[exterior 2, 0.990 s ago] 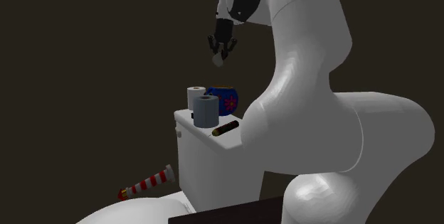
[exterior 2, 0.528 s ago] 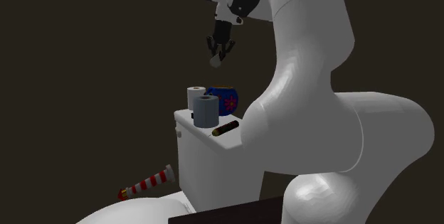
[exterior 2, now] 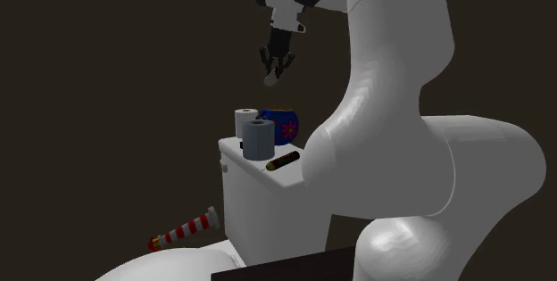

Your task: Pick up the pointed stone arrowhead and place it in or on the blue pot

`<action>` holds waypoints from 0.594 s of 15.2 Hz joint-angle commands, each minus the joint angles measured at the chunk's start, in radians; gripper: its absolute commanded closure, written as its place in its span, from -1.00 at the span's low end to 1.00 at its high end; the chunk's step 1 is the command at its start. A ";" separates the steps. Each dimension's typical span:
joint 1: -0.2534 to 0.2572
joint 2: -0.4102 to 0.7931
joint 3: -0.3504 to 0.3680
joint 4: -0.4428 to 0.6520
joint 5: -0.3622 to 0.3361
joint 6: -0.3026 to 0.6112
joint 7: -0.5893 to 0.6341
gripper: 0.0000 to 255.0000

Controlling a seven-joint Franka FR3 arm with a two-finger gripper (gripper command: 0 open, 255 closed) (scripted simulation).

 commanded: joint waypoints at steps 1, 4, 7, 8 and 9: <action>-0.013 0.137 -0.017 0.021 -0.008 0.005 0.003 1.00; -0.015 0.137 -0.014 0.021 -0.009 0.005 0.003 1.00; -0.033 0.022 -0.017 -0.174 0.005 0.085 -0.023 -1.00; -0.024 0.027 -0.014 -0.155 0.001 0.073 -0.009 -1.00; -0.033 0.004 -0.017 -0.173 0.006 0.067 -0.020 -1.00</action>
